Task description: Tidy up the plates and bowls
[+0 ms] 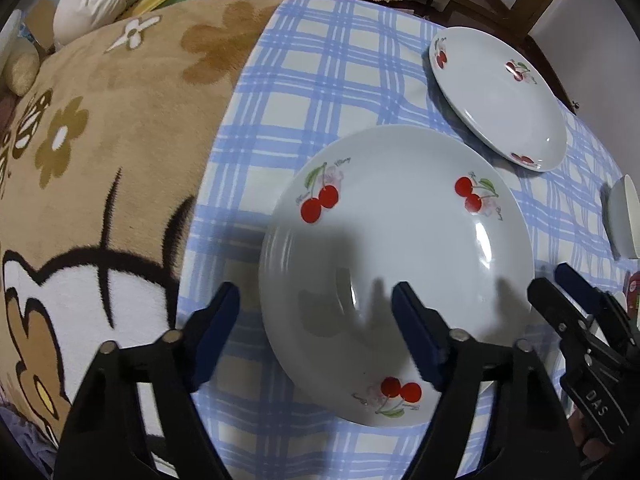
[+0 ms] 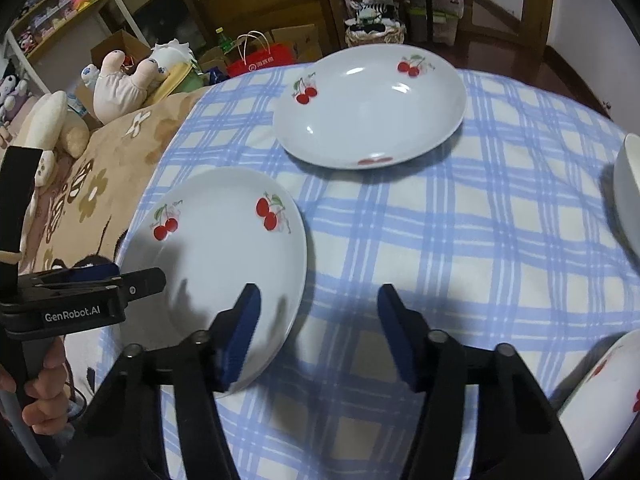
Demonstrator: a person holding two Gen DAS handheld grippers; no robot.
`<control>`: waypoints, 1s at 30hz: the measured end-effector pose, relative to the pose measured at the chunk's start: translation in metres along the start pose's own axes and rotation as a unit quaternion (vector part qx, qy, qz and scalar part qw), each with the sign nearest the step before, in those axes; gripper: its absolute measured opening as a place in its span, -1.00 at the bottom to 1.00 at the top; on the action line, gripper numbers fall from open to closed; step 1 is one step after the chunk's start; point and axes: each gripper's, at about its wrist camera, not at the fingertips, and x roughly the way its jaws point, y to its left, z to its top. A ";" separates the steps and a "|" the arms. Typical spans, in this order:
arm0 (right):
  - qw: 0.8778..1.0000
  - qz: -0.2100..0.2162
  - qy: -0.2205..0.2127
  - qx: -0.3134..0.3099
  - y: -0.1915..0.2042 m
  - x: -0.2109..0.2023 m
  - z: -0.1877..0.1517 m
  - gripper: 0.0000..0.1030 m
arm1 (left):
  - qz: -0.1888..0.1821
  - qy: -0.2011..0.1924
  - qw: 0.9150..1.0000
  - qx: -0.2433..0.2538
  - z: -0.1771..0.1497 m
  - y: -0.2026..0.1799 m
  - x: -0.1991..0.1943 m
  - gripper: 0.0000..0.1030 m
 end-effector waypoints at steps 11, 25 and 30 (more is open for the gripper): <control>0.998 0.047 0.016 0.022 -0.003 0.012 0.002 -0.81 | 0.010 -0.001 0.999 -0.032 -0.001 0.015 0.011 -0.49; 0.998 0.036 0.047 0.029 0.002 0.032 0.011 -0.84 | -0.028 -0.011 0.998 -0.061 0.000 0.037 0.015 -0.64; 0.998 0.034 0.044 0.027 0.003 0.029 0.010 -0.84 | -0.044 -0.014 0.996 -0.076 -0.005 0.042 0.009 -0.65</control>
